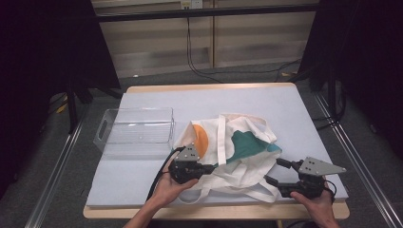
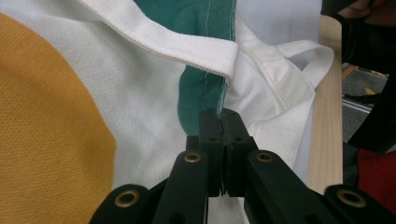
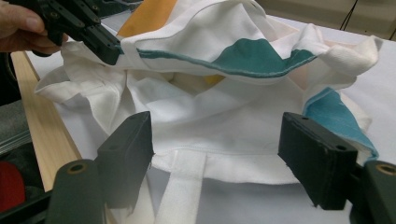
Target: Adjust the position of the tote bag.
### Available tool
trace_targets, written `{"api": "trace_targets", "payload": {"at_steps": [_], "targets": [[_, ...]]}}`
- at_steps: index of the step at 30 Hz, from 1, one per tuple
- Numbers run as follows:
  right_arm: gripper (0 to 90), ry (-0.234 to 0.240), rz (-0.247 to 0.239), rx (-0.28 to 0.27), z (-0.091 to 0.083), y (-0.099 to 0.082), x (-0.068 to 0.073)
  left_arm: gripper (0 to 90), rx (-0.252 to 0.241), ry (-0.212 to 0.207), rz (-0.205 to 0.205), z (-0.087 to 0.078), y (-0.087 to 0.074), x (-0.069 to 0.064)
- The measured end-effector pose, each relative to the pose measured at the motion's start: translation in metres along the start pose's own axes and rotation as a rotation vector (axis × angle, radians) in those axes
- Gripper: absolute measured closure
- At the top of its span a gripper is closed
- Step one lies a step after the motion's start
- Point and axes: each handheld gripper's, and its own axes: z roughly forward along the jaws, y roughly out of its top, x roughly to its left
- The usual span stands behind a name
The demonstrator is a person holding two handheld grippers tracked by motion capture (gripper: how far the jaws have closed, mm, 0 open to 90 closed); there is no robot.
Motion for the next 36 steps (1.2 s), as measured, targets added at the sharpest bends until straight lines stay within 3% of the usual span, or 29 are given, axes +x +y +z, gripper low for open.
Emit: {"api": "trace_targets", "payload": {"at_steps": [5, 24, 36], "targets": [[28.0, 0.005, -0.015, 0.01, 0.002, 0.001, 0.002, 88.9, -0.017, -0.003, -0.016, -0.006, 0.002, 0.002], [39.3, 0.047, -0.055, 0.038, 0.019, 0.009, 0.009, 88.9, -0.048, 0.006, -0.016, -0.022, 0.012, 0.006], [41.3, 0.041, -0.055, 0.02, 0.023, 0.017, 0.005, 89.0, -0.065, 0.023, -0.032, -0.036, 0.028, 0.019]]}}
